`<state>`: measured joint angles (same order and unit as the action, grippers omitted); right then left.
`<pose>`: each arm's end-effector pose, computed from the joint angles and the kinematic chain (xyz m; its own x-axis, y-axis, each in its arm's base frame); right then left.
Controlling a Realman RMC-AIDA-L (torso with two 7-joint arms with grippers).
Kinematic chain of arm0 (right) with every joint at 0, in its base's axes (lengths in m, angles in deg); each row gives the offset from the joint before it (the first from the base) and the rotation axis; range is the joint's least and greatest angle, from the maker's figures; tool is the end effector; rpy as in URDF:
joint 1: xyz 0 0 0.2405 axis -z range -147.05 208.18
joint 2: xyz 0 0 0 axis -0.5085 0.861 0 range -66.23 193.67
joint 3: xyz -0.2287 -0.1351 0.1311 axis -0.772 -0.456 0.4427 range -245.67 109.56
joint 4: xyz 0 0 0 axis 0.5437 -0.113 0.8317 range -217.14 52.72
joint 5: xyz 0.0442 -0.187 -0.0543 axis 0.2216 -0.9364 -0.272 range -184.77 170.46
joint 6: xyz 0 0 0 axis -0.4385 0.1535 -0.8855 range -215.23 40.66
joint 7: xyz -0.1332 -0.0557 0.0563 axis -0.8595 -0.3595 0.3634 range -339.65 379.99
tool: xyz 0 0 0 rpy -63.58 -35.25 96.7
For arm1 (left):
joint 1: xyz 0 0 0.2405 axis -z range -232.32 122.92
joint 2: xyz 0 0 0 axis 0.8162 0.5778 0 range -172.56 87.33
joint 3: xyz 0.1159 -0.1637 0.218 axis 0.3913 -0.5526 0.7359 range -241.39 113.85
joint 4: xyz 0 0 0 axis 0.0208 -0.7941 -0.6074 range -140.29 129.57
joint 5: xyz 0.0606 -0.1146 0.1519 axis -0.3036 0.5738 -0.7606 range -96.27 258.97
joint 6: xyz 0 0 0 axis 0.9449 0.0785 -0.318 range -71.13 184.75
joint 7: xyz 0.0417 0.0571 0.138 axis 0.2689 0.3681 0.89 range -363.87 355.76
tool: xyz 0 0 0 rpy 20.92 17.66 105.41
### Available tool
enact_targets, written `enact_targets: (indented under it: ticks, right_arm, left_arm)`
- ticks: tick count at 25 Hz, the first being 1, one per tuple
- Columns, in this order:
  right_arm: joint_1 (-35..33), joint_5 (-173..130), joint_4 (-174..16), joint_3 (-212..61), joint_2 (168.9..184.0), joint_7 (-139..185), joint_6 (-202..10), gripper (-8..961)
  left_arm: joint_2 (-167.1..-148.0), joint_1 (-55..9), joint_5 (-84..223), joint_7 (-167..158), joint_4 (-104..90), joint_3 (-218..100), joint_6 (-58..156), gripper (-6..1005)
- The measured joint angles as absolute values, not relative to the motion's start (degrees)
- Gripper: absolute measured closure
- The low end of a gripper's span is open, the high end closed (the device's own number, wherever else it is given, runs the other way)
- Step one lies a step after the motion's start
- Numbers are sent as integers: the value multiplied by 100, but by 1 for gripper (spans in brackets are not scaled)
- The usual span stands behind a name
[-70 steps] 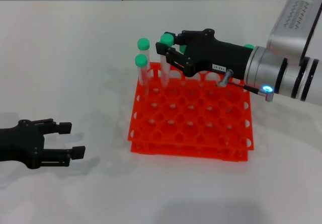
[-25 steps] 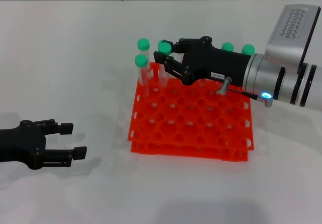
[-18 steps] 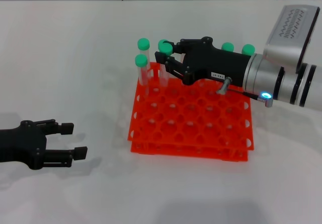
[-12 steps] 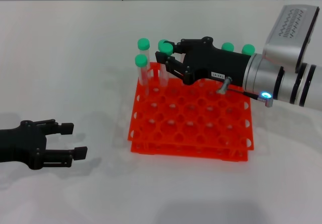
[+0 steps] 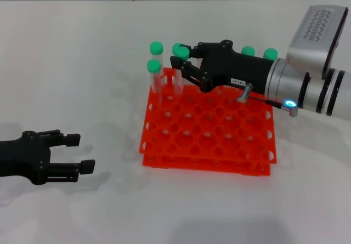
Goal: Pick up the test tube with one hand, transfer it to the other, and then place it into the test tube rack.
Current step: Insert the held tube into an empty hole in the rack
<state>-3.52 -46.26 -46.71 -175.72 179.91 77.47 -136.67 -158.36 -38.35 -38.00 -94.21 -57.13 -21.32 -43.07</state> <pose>0.1890 0.3869 -0.1060 0.7864 -0.1046 -0.6088 -0.3643 -0.8744 -0.3205 -0.3448 0.2666 0.0183 0.7666 0.5330 0.3580 0.5976 -0.7962 -0.0943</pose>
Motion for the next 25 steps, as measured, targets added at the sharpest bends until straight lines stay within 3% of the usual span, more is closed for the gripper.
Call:
enact_targets:
  ticks: [25]
  right_arm:
    - [-329,-4556,-4679,-17705,17991,7799,-13636,689]
  left_arm:
    - [-15845,-3843,-3800,-9378,-5713,-2132,-4303,136]
